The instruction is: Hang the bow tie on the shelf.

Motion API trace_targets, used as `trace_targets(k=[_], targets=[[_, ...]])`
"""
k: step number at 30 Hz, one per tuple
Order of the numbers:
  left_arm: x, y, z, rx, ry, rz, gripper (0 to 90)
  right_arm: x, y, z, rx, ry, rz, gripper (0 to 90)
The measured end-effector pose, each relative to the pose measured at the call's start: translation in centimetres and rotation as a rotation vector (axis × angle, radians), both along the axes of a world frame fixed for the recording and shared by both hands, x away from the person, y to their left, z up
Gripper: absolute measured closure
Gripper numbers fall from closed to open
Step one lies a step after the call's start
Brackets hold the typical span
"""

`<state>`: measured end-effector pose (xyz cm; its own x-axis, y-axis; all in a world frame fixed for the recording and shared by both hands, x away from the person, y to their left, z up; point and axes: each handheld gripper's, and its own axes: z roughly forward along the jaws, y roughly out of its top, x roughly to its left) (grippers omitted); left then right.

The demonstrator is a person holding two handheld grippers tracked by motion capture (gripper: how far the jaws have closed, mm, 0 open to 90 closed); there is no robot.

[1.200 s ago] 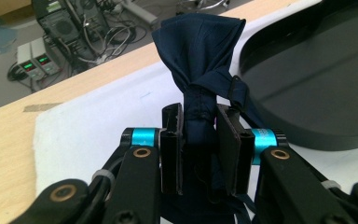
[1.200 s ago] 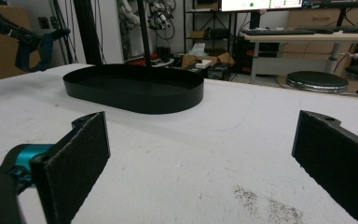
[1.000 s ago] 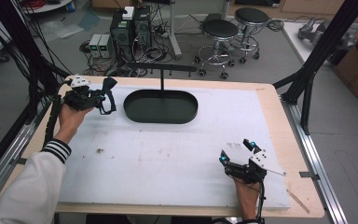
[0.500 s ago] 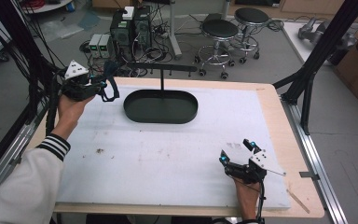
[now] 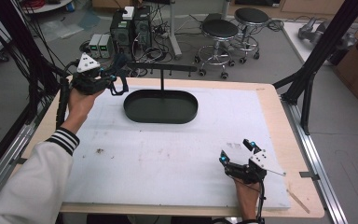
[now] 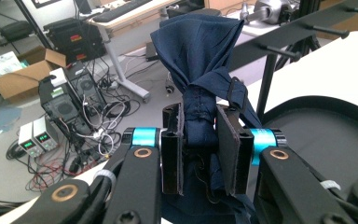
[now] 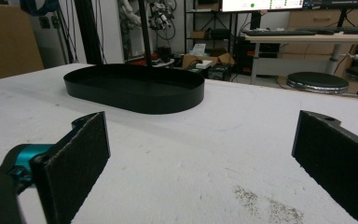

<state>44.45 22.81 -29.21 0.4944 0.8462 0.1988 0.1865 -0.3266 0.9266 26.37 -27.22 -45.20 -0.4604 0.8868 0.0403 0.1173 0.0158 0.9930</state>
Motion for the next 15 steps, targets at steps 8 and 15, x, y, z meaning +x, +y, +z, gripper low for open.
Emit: trace_targets(k=[8,15], targets=[[1.0,-2.1,0.8,0.032,-0.024,-0.018,72.9,0.0,-0.1,0.0,0.005,-0.004,0.0,3.0],[1.6,-3.5,0.9,0.057,-0.039,-0.009,73.1,0.0,-0.1,0.0,0.004,-0.004,0.001,3.0]])
